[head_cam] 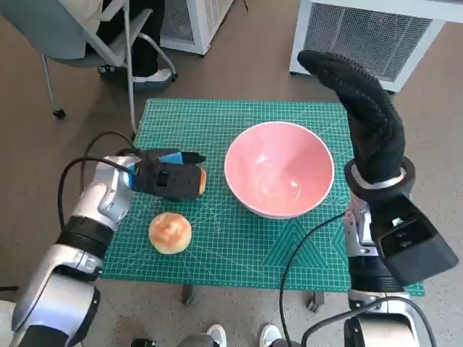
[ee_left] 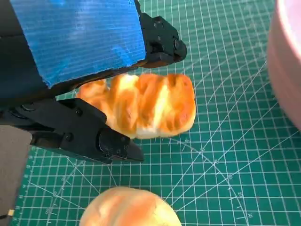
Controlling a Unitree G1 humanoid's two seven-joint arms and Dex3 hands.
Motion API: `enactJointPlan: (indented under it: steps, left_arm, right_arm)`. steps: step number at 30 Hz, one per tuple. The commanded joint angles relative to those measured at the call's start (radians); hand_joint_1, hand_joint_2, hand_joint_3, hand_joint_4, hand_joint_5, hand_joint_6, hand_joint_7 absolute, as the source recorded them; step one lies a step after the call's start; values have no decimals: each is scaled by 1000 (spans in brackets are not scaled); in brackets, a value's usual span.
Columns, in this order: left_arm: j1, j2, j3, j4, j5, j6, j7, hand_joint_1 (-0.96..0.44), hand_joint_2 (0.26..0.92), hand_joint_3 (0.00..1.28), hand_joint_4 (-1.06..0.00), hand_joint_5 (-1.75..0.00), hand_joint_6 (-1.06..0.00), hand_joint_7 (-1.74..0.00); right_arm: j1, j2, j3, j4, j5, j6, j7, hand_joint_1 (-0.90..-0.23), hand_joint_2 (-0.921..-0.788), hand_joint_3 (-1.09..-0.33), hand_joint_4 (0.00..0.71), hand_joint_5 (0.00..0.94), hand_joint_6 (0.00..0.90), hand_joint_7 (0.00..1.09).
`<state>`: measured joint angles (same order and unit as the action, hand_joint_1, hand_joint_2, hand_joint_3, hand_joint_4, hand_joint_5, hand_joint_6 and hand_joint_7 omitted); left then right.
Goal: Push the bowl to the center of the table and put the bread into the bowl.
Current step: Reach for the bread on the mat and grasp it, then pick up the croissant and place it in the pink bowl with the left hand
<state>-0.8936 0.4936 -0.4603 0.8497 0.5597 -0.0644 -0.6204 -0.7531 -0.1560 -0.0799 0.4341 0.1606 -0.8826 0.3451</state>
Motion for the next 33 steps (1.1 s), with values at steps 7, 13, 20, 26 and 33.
enactJointPlan:
  steps: [7,13,20,26,33]
  left_arm:
    - [-15,-30,-13,68,36,-21,103,-152,824,13,-460,-55,-465,-51]
    - [-2,-33,-6,90,39,-47,181,-56,859,9,-640,-324,-638,-187]
    - [7,-25,-13,121,52,-98,283,-3,911,71,-660,-1168,-601,-964]
    - [4,-15,-1,128,41,-131,319,1,919,73,-693,-1225,-609,-1097]
    - [-14,7,65,56,-19,-163,311,3,920,85,-685,-1216,-592,-1158]
  right_arm:
    - [24,-8,-3,14,3,-11,1,-625,-921,-718,288,2,21,702]
    - [23,-8,-3,16,-5,-17,-3,-618,-921,-719,287,1,21,699]
    - [23,-8,-2,17,-7,-20,-3,-610,-921,-719,287,1,23,697]
    - [22,-8,-2,18,0,-20,1,-610,-921,-718,287,1,24,696]
    - [22,-5,-1,18,12,-16,6,-611,-921,-716,287,1,25,694]
